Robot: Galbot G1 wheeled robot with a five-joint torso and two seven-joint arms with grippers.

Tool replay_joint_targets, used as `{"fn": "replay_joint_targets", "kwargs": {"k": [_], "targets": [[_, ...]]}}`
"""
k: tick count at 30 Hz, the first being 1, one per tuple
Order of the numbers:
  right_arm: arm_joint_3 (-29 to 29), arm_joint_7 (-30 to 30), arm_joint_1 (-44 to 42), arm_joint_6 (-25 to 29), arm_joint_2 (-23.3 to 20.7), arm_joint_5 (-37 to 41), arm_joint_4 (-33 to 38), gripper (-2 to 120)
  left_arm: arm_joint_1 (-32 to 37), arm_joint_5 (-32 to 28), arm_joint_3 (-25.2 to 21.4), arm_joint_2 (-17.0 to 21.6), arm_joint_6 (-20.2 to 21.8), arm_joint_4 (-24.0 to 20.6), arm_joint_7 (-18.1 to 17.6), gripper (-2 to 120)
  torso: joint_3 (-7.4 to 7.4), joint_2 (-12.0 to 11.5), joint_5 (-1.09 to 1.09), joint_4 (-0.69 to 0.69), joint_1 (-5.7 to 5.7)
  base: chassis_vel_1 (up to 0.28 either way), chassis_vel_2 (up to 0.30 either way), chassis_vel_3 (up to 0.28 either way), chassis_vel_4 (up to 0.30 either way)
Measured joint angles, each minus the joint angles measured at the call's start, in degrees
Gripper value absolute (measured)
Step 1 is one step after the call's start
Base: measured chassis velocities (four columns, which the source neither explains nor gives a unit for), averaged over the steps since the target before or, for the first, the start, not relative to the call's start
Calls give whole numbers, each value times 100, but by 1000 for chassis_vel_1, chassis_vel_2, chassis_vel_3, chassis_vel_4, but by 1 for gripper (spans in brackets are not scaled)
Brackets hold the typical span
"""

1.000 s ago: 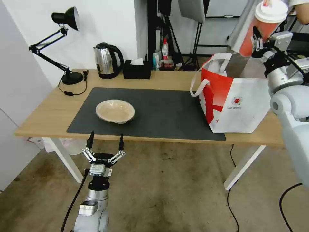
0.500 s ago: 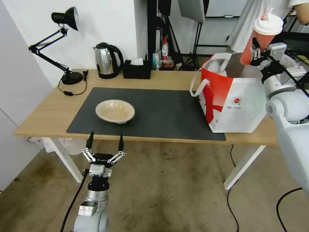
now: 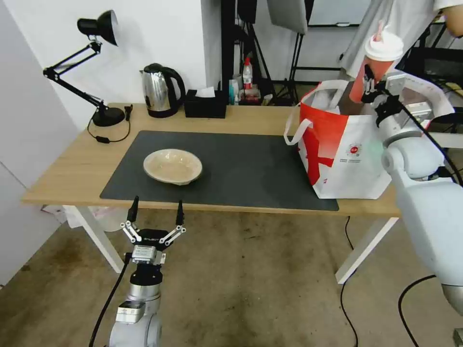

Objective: Pick up the trash from the table and place it into the takeout bag.

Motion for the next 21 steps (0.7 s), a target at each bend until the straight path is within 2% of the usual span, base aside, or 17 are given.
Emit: {"fn": "replay_joint_targets", "kwargs": {"k": [3,5,8,9,12,13,16,18,19,20,21], "targets": [[0,0,-3,4,7,-11,-16,30,-14,-1,5,0,0,12,-1,100,0,0,0,0,0,0,0,0,0],[0,0,-3,4,7,-11,-19,34,-16,-1,5,1,0,14,-1,100,0,0,0,0,0,0,0,0,0],[1,1,-4,6,7,-13,-14,49,-21,-2,5,1,0,16,-1,100,0,0,1,0,0,0,0,0,0],[1,1,-4,6,7,-13,-14,49,-21,-2,5,1,0,16,-1,100,0,0,1,0,0,0,0,0,0],[43,3,-66,-6,-25,-12,82,64,-24,-4,-1,1,0,16,-2,100,0,0,0,1,0,0,0,0,0],[43,3,-66,-6,-25,-12,82,64,-24,-4,-1,1,0,16,-2,100,0,0,0,1,0,0,0,0,0],[156,-31,-210,-201,-164,-12,281,79,-28,-6,-2,1,0,17,-2,100,0,0,0,0,0,0,0,0,0],[156,-31,-210,-201,-164,-12,281,79,-28,-6,-2,1,0,17,-2,100,0,0,0,0,0,0,0,0,0],[213,-54,-277,-374,-235,-9,382,84,-31,-6,-1,1,1,19,-2,100,0,0,1,0,0,0,0,0,0],[515,-287,-516,-1153,-418,-3,792,97,-37,-6,6,1,2,19,-3,100,0,0,1,0,0,0,0,0,0],[515,-287,-516,-1153,-418,-3,792,97,-37,-6,6,1,2,19,-3,100,0,0,1,0,0,0,0,0,0]]}}
